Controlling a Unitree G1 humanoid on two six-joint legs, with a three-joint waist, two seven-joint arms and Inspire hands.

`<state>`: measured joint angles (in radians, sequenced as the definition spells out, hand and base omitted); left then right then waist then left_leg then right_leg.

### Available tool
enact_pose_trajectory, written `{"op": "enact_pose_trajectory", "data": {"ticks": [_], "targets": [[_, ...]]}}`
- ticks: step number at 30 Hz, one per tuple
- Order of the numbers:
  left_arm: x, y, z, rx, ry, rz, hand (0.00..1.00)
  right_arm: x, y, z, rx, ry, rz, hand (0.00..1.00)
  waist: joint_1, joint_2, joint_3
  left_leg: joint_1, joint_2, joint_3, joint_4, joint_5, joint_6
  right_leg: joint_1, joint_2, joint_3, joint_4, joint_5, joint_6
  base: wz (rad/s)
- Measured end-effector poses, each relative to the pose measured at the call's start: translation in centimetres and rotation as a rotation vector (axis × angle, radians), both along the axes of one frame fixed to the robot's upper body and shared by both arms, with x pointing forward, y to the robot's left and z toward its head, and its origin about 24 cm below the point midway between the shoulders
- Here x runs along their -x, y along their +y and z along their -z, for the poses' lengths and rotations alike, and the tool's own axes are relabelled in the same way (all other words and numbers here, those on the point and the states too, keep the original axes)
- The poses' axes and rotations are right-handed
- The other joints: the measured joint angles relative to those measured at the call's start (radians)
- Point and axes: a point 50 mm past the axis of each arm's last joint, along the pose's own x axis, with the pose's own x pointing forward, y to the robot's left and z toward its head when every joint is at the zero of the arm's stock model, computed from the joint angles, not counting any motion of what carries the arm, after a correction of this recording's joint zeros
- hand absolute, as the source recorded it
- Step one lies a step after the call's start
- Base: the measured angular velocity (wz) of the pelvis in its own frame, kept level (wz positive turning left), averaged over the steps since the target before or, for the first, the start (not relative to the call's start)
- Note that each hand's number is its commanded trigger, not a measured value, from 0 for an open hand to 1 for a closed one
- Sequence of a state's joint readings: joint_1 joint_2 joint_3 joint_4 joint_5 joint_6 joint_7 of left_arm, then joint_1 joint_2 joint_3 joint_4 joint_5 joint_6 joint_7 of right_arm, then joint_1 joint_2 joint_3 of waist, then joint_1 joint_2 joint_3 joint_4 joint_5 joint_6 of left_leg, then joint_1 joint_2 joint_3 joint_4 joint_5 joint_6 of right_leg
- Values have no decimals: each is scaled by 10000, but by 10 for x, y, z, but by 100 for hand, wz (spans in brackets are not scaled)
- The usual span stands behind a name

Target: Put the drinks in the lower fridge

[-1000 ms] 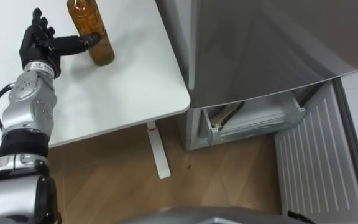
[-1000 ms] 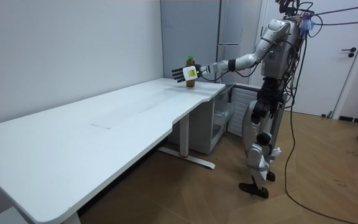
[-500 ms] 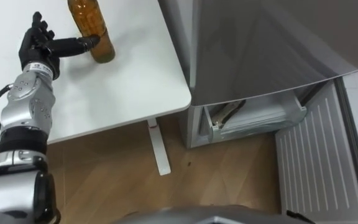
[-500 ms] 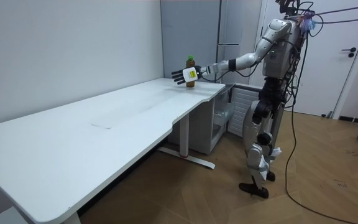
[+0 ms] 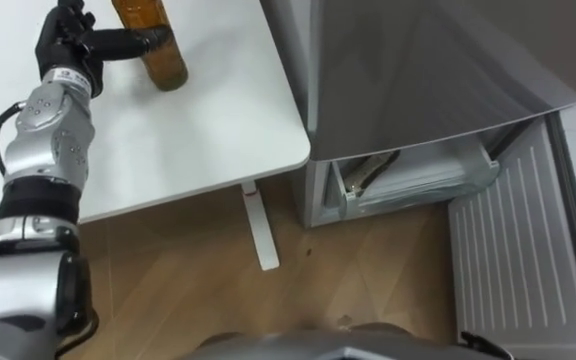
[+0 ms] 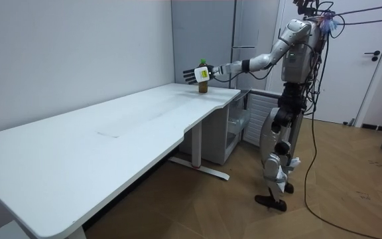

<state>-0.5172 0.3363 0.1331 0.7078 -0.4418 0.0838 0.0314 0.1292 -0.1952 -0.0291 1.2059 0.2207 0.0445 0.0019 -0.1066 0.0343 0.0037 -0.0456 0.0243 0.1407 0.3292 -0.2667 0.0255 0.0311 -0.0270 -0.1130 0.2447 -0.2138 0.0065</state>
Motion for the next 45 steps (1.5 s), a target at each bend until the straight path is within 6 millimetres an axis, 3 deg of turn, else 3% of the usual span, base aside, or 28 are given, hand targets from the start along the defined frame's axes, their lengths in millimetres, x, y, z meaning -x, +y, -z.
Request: {"op": "enact_pose_trajectory", "data": {"ticks": [3,10,27,28,29,30,31,42,45], "targets": [[-5,-4,-6,52,-164,105,0,-13,2,-1,7,-245,-178,0,5,2,-17,-348,15,59,141,52,32,-456,-39,29,170,1,-1,-4],[-16,-9,-11,172,-73,43,0,-29,4,-1,0,-334,-567,0,-20,-118,56,-626,37,87,160,106,74,-728,-73,-26,122,123,44,0],[-20,-13,-12,-65,137,-169,0,-38,8,-1,31,-392,-1119,0,-242,-28,101,-1127,121,119,360,126,107,-1081,-85,-110,128,192,23,2],[-20,-13,-12,12,123,-182,12,-38,8,-2,38,-397,-1130,0,-240,-12,92,-1159,143,145,365,126,106,-1118,-82,-110,133,205,9,-5],[-20,-13,-12,21,112,-181,53,-39,8,-2,42,-412,-1135,0,-244,11,100,-1207,155,139,385,126,106,-1163,-84,-113,138,216,-3,-5],[-20,-13,-12,21,113,-182,82,-39,8,-2,43,-414,-1135,0,-249,23,107,-1217,160,140,389,126,105,-1176,-85,-113,138,220,-6,0],[-20,-13,-12,29,114,-187,100,-38,8,-2,47,-408,-1129,0,-270,41,117,-1224,164,144,395,127,105,-1185,-83,-106,139,221,-7,0],[-21,-12,-16,217,55,-619,100,-38,7,-2,2,-468,-924,0,-293,89,115,-1364,159,244,418,128,107,-1495,-100,62,352,221,-6,-4],[-20,-10,-15,425,110,-948,100,-39,6,-2,-6,-493,-865,0,-335,22,158,-1380,164,249,443,130,110,-1513,-96,73,361,220,-6,0]]}}
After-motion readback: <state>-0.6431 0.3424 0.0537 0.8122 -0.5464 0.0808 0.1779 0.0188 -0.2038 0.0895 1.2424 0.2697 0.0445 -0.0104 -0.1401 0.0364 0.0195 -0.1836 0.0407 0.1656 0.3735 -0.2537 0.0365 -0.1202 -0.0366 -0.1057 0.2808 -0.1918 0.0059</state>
